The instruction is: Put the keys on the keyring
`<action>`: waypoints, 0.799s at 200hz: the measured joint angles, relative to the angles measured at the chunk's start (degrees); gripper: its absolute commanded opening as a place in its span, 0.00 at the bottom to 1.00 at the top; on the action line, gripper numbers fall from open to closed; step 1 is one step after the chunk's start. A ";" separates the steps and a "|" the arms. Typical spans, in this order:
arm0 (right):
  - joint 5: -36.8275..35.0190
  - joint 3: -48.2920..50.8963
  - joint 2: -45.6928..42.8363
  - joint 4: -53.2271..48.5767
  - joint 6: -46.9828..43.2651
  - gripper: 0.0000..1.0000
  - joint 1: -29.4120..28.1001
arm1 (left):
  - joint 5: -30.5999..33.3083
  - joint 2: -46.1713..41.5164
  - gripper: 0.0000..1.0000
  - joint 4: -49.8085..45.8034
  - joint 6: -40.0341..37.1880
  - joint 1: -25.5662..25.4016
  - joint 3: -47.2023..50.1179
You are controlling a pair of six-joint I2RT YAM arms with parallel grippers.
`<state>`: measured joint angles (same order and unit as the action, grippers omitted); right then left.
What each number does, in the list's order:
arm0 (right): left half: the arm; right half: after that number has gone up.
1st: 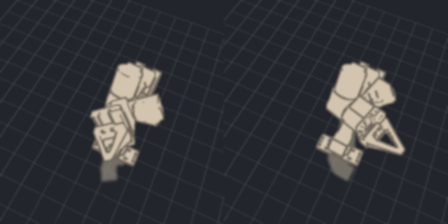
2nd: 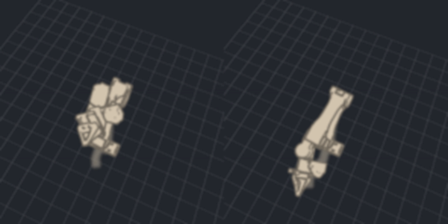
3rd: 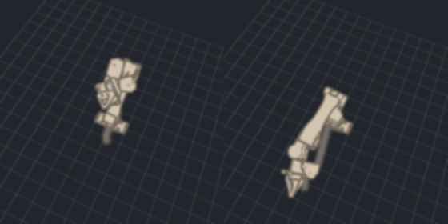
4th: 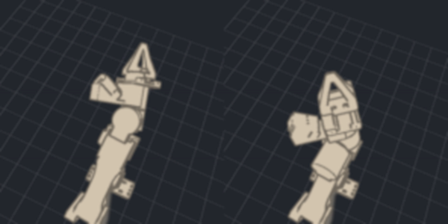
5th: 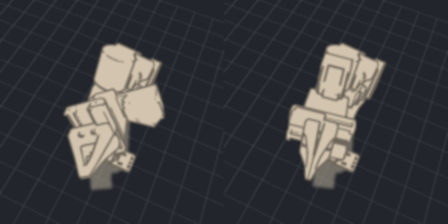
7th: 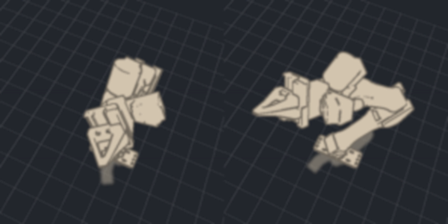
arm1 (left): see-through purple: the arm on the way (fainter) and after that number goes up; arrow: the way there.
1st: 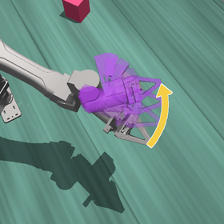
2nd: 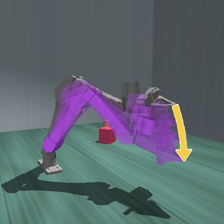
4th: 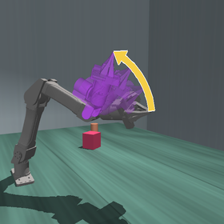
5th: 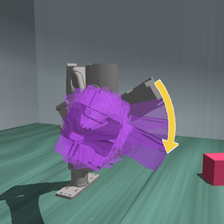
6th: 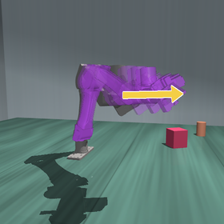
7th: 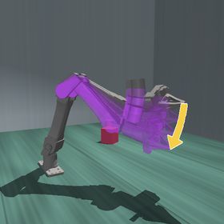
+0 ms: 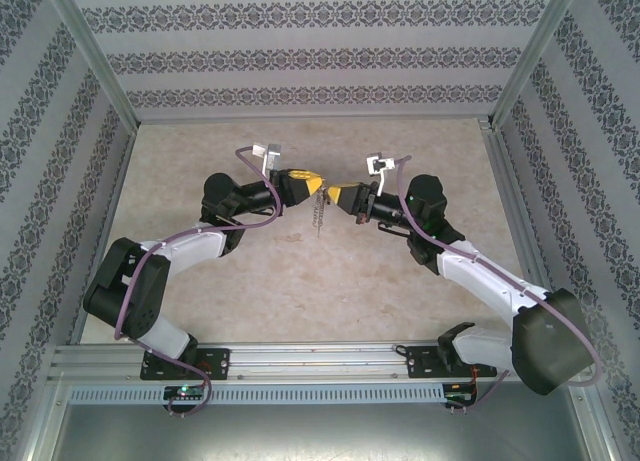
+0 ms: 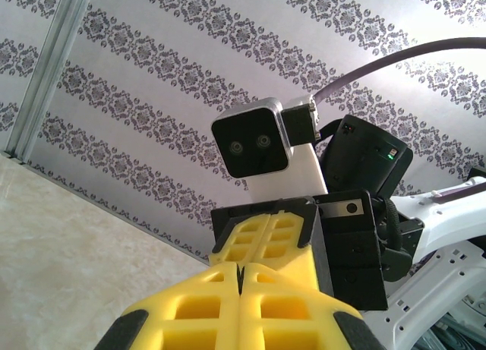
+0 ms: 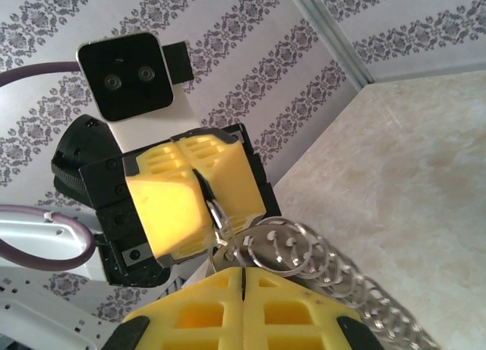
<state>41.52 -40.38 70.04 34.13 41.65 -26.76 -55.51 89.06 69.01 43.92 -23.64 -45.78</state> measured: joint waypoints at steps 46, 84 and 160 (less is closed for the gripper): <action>0.61 0.04 1.22 -0.55 -0.07 0.00 -0.79 | 0.02 0.00 0.00 0.00 0.00 0.00 -0.39; 0.55 0.04 1.44 -2.23 -1.60 0.00 -0.76 | 0.02 0.00 0.00 0.00 0.00 -0.04 -0.63; -0.81 3.98 -1.53 -5.62 -2.82 0.20 2.25 | 0.02 0.00 0.00 0.00 0.00 -0.04 -0.63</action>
<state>40.71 -36.40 68.51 28.51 38.83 -24.51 -55.48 89.06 69.01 43.92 -23.68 -46.41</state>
